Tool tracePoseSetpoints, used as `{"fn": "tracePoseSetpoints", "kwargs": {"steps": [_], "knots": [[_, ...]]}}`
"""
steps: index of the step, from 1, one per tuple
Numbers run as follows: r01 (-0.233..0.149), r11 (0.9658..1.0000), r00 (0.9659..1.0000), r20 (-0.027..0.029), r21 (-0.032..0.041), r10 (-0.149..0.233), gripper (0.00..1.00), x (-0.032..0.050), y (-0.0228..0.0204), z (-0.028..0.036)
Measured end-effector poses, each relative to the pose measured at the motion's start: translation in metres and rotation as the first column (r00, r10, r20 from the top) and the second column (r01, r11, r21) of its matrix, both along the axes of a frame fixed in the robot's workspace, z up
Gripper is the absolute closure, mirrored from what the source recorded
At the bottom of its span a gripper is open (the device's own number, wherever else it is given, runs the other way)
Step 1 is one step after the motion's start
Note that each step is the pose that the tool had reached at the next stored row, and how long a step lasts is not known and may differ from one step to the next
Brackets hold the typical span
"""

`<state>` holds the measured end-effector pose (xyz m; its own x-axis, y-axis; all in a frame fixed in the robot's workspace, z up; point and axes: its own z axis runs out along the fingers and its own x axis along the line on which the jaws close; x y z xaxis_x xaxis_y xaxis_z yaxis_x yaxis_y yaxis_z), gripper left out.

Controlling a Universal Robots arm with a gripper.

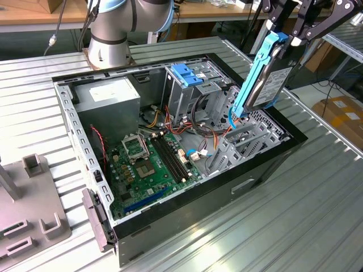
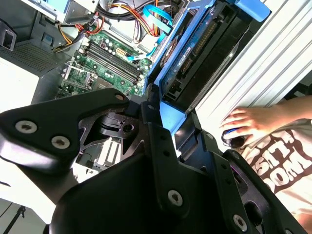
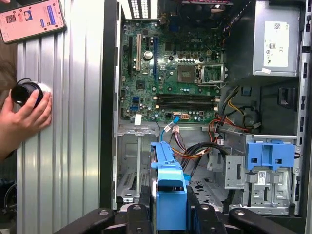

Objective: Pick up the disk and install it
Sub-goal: 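Pick up the disk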

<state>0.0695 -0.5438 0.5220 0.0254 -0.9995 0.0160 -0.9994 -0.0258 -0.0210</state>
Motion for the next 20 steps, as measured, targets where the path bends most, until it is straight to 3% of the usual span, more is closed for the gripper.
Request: {"fn": "tracePoseSetpoints", "kwargs": {"steps": [8, 10, 12, 17, 18, 20], "knots": [[0.000, 1.0000, 1.0000, -0.0001, 0.0034, 0.000, 0.63, 0.0000, 0.0000, -0.0006], [0.000, 0.9998, 1.0000, 0.0001, 0.0204, 0.000, 0.63, 0.0000, -0.0004, -0.0017], [0.000, 0.9998, 1.0000, 0.0000, 0.0203, 0.000, 0.63, 0.0000, -0.0027, -0.0023], [0.000, 0.9998, 1.0000, 0.0000, 0.0203, 0.000, 0.63, 0.0000, -0.0075, -0.0130], [0.004, 0.9998, 1.0000, 0.0000, 0.0206, -0.004, 0.63, 0.0000, -0.0116, -0.0156], [0.011, 0.9997, 0.9999, 0.0000, 0.0203, -0.011, 0.63, 0.0000, -0.0135, -0.0197]]}}
